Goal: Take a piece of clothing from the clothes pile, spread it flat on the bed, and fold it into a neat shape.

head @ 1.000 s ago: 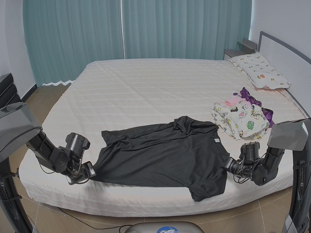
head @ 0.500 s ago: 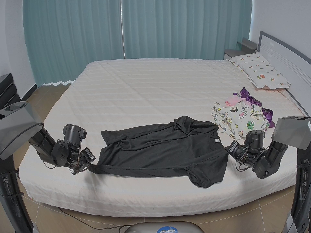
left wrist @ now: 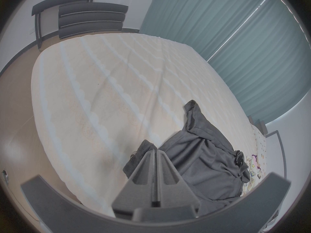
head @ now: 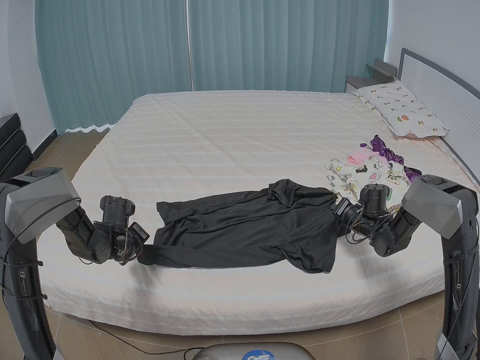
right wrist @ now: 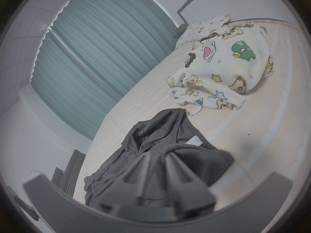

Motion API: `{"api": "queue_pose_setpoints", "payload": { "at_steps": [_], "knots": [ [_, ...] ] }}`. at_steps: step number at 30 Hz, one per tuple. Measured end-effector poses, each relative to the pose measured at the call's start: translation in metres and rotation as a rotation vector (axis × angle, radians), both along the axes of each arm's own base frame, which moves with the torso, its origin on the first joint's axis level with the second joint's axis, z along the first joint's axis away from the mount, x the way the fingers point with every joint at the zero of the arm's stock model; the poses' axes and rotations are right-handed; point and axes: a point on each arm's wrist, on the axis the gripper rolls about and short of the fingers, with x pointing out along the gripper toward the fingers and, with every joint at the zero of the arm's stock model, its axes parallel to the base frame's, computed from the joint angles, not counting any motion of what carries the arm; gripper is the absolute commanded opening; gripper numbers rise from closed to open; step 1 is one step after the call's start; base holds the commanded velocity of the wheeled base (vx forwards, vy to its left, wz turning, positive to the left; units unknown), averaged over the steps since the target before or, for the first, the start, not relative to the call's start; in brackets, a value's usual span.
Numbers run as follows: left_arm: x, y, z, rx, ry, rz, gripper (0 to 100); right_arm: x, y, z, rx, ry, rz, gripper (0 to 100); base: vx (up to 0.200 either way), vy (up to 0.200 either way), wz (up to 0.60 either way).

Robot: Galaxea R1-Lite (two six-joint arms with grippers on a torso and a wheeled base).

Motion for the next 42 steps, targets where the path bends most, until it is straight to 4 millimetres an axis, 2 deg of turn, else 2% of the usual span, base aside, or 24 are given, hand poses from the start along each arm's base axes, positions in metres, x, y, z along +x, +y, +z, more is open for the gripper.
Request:
{"api": "queue_pose_setpoints", "payload": {
  "at_steps": [4,8,11,16,23,30,31,37,42],
  "knots": [
    [0.001,0.003,-0.009,-0.004,0.02,0.006,0,0.002,0.004,-0.01,-0.011,0.014,0.003,100,0.0,0.0,0.0],
    [0.001,0.004,-0.013,-0.003,0.031,0.008,0,-0.002,-0.003,-0.013,-0.021,0.053,-0.004,100,0.0,0.0,0.0],
    [0.001,0.004,-0.016,-0.003,0.037,0.009,0,-0.012,-0.008,-0.012,-0.026,0.09,-0.003,100,0.0,0.0,0.0],
    [0.001,0.004,-0.017,-0.013,0.042,0.005,0,-0.045,-0.01,-0.014,-0.038,0.193,0.017,100,0.0,0.0,0.0],
    [0.001,0.007,-0.018,-0.041,0.048,-0.009,0,-0.082,0.009,-0.021,-0.058,0.295,0.087,100,0.0,0.0,0.0],
    [0.0,0.008,-0.018,-0.043,0.052,-0.009,0,-0.091,0.025,-0.027,-0.079,0.32,0.131,100,0.0,0.0,0.0],
    [0.0,0.008,-0.018,-0.043,0.052,-0.009,0,-0.09,0.026,-0.028,-0.082,0.319,0.134,0,0.0,0.0,0.0],
    [0.0,0.008,-0.018,-0.043,0.053,-0.009,0,-0.089,0.03,-0.031,-0.088,0.322,0.137,0,0.0,0.0,0.0],
    [0.0,0.008,-0.018,-0.046,0.054,-0.012,0,-0.1,0.021,-0.029,-0.1,0.368,0.125,0,0.0,0.0,0.0]
  ]
}}
